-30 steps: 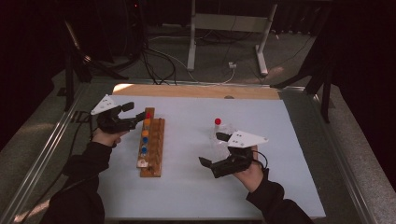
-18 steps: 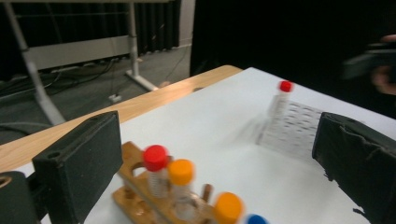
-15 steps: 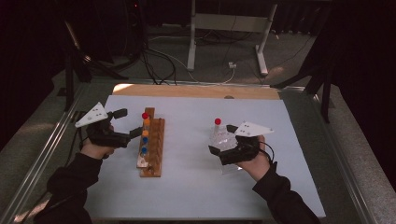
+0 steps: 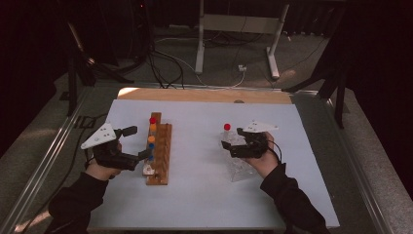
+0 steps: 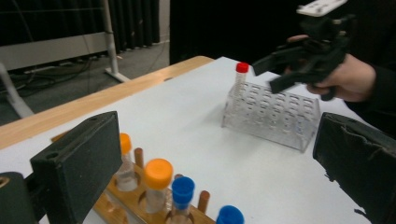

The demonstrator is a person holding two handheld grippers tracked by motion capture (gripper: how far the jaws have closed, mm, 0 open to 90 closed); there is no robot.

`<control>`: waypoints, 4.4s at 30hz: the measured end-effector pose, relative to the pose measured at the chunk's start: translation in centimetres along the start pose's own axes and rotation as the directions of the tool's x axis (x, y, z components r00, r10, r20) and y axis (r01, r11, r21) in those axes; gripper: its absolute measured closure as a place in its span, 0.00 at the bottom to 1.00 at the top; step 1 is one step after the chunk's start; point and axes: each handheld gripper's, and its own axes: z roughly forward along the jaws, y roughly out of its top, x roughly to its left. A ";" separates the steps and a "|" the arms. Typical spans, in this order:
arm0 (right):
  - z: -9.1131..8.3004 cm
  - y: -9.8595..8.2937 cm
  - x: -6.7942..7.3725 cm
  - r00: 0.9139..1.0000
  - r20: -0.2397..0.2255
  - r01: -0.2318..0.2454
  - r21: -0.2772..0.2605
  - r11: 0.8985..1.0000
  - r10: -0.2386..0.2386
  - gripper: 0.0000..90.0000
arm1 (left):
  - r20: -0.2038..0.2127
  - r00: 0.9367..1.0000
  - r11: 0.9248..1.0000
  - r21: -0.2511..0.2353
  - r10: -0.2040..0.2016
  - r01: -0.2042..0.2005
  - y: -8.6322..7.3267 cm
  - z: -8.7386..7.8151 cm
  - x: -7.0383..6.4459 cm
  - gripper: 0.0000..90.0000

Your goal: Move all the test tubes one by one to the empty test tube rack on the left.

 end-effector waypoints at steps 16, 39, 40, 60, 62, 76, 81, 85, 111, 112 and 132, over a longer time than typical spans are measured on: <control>2.3 1.7 -0.7 0.995 0.057 0.066 0.169 0.983 -0.077 0.65 | -0.011 1.000 1.000 0.003 0.008 -0.008 -0.3 0.0 0.1 0.03; 0.9 4.2 -0.5 0.994 0.048 0.095 0.119 0.988 -0.102 0.84 | -0.008 1.000 1.000 0.006 0.014 -0.014 0.1 -0.2 0.1 0.03; 0.5 4.5 -0.5 0.993 0.048 0.099 0.107 0.989 -0.104 0.84 | -0.010 1.000 1.000 0.005 0.019 -0.019 0.2 -0.2 0.0 0.03; -3.4 4.9 4.1 0.975 -0.114 0.191 0.006 0.982 -0.189 0.84 | 0.088 0.995 0.999 0.009 0.048 -0.049 2.4 1.7 -2.6 0.03; -3.2 4.5 4.8 0.972 -0.136 0.194 0.011 0.981 -0.191 0.84 | 0.097 0.994 0.999 0.012 0.051 -0.052 2.5 2.1 -3.0 0.03; -2.2 3.5 8.2 0.944 -0.248 0.231 0.020 0.973 -0.219 0.84 | 0.204 0.976 0.997 0.007 0.079 -0.083 3.1 4.7 -5.6 0.08; -1.9 3.3 9.0 0.935 -0.272 0.245 0.027 0.969 -0.228 0.84 | 0.233 0.968 0.995 0.005 0.096 -0.100 3.2 5.5 -6.4 0.18; -1.6 3.3 9.4 0.930 -0.286 0.250 0.030 0.968 -0.231 0.84 | 0.253 0.961 0.992 0.017 0.113 -0.121 3.0 6.3 -7.0 0.27; -1.1 3.7 10.4 0.919 -0.306 0.270 0.033 0.962 -0.247 0.83 | 0.209 0.956 0.975 0.048 0.204 -0.218 2.6 8.9 -8.3 0.78; -1.1 3.7 10.4 0.920 -0.304 0.270 0.034 0.962 -0.248 0.83 | 0.207 0.956 0.974 0.047 0.206 -0.220 2.6 8.9 -8.3 0.79; -3.3 3.5 9.8 0.949 -0.240 0.189 -0.079 0.979 -0.202 0.34 | 0.128 0.977 0.985 0.002 0.172 -0.173 5.1 7.0 -5.6 0.80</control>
